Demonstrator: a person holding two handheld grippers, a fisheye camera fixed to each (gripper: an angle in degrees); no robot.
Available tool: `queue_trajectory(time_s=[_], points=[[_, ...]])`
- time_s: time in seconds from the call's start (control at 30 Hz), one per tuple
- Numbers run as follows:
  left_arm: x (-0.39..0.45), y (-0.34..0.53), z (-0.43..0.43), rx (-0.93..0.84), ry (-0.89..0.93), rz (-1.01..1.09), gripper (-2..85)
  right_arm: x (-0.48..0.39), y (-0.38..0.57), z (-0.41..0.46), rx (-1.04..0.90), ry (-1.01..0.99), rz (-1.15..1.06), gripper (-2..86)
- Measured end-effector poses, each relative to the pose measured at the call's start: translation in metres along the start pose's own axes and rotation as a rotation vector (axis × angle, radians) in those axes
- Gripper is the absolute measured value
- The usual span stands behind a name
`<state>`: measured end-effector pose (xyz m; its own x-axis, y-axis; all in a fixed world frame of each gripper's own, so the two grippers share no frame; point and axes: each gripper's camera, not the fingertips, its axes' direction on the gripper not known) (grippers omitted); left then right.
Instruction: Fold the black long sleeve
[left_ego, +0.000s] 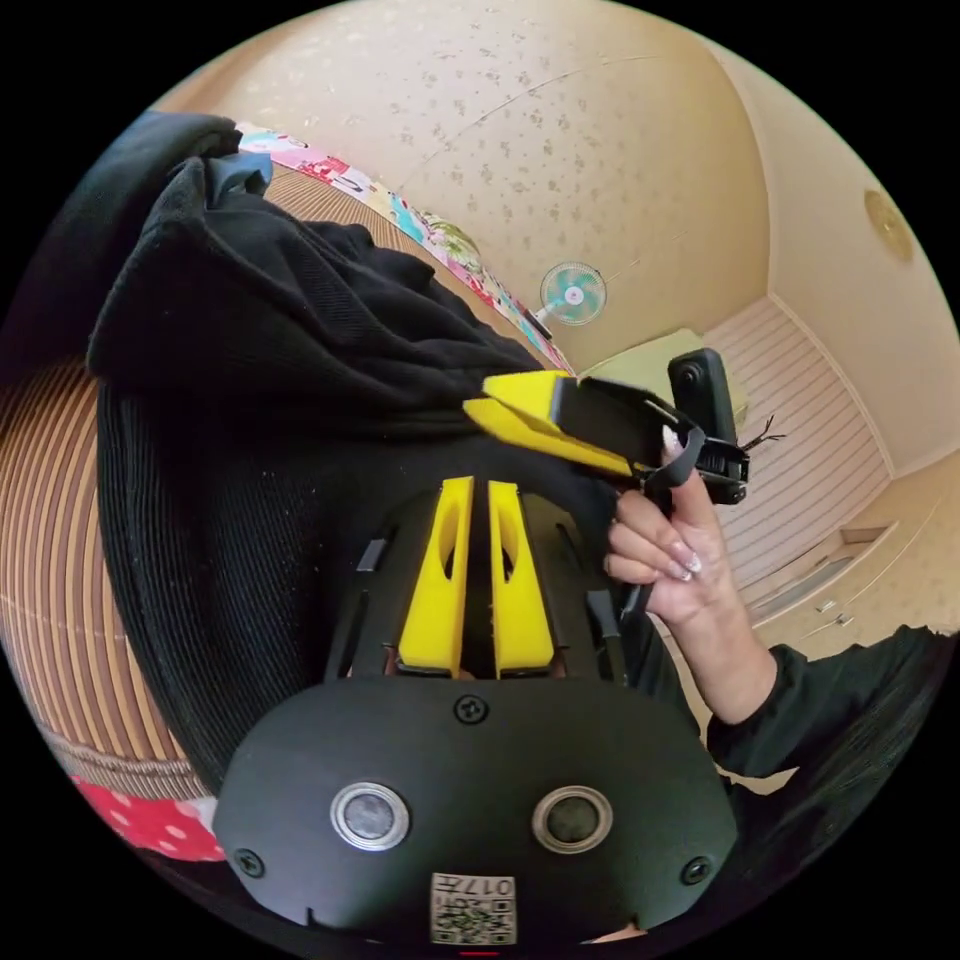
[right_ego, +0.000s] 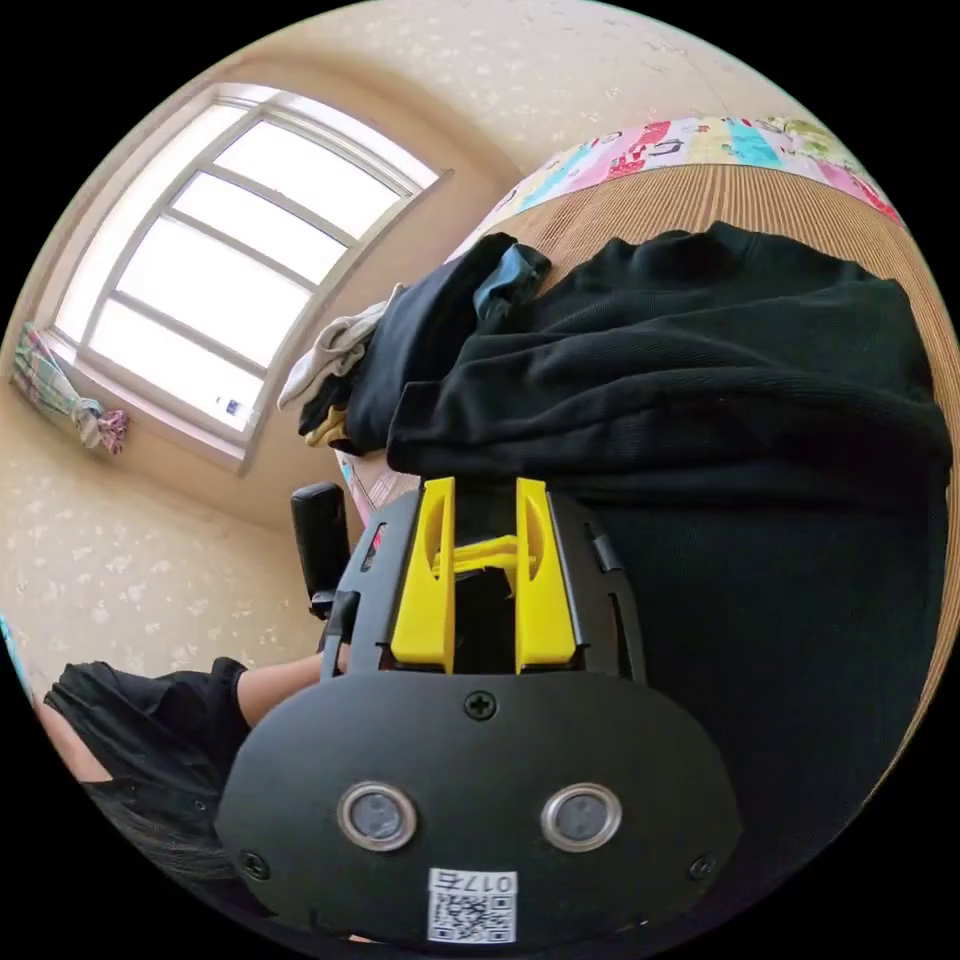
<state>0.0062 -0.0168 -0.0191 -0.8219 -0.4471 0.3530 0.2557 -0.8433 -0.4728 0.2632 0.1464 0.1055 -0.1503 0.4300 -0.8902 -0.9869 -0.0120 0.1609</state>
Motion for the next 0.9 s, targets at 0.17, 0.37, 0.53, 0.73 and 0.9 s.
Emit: queue_trajectory(time_s=[0.17,0.37,0.53,0.73,0.9], points=[[0.06,0.028,-0.036,0.127,-0.507,0.015,3.8,0.004,0.068,-0.052,0.057,0.501,-0.09,9.2],[0.061,-0.025,0.043,-0.102,-0.88,0.021,-0.5,0.019,0.114,0.004,-0.059,0.876,-0.14,8.3],[0.037,-0.137,0.116,-0.189,-0.856,0.055,-0.9,0.034,0.07,0.042,-0.089,0.964,0.021,6.3],[0.02,-0.26,0.19,-0.332,-0.857,0.085,-0.9,0.07,0.041,0.02,-0.149,0.744,0.204,5.1],[0.043,-0.262,0.196,-0.445,-0.802,0.142,0.0,0.091,0.029,-0.006,-0.173,0.562,0.277,4.8]])
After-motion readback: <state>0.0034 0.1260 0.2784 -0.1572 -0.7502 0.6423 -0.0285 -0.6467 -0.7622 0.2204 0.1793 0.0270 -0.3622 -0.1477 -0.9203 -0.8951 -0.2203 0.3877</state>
